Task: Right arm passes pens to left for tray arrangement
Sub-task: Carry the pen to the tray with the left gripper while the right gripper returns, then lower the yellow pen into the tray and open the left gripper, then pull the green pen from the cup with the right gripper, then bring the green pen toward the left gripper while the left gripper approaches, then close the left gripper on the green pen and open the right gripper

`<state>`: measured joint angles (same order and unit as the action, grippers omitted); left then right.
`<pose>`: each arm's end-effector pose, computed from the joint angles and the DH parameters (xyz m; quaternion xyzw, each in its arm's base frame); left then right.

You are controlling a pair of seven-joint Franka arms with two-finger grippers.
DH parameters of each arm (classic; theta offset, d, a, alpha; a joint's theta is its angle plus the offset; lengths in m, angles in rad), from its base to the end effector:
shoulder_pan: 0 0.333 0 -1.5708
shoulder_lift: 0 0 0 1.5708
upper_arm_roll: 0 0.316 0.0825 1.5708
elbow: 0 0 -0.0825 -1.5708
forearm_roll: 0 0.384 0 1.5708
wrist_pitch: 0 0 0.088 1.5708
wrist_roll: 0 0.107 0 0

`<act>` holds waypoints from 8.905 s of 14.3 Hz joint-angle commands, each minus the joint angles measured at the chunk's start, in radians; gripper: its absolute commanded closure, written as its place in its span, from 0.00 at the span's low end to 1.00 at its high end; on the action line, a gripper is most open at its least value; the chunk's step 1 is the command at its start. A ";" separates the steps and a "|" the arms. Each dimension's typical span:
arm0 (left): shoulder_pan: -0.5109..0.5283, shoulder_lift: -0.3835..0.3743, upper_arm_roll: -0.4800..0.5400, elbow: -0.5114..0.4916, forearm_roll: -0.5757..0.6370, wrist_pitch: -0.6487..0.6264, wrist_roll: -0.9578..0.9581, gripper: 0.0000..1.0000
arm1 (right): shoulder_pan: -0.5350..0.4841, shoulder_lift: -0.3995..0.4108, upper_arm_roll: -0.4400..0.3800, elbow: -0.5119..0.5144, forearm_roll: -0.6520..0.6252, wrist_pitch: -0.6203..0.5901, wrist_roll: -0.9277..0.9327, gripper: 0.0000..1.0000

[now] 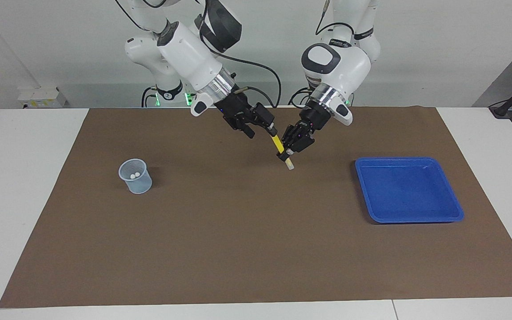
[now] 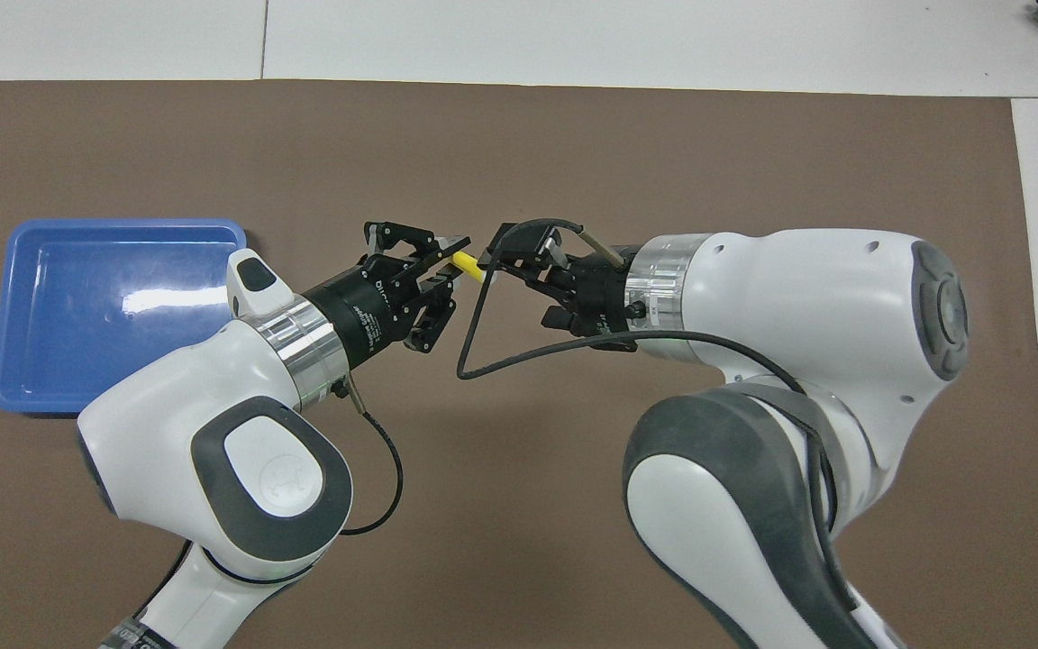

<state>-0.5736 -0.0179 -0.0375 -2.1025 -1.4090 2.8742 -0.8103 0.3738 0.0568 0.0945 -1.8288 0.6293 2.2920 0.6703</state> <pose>0.4959 -0.2793 0.4794 0.6492 0.5781 -0.0374 0.4929 0.5438 0.2884 0.5441 -0.9103 0.2468 -0.0151 0.3319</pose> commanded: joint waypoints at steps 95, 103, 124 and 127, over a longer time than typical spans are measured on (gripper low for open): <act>0.367 0.027 -0.022 0.136 0.688 -0.469 -0.642 0.17 | -0.164 -0.055 0.114 -0.043 -0.068 0.035 -0.231 1.00; 0.244 -0.039 -0.021 0.101 0.693 -0.447 -0.851 0.13 | -0.018 -0.051 0.116 -0.142 -0.010 0.326 -0.023 1.00; 0.089 -0.054 -0.025 -0.025 0.688 -0.142 -0.877 0.13 | -0.023 -0.051 0.114 -0.145 0.004 0.328 -0.031 1.00; 0.066 -0.043 -0.025 -0.027 0.687 -0.130 -0.883 0.13 | -0.023 -0.051 0.114 -0.147 0.003 0.327 -0.031 1.00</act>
<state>-0.4752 -0.0593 -0.0736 -2.1107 -0.7037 2.7100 -1.6811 0.3585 0.0322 0.2043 -1.9475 0.6087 2.6106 0.6393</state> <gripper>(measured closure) 0.097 0.815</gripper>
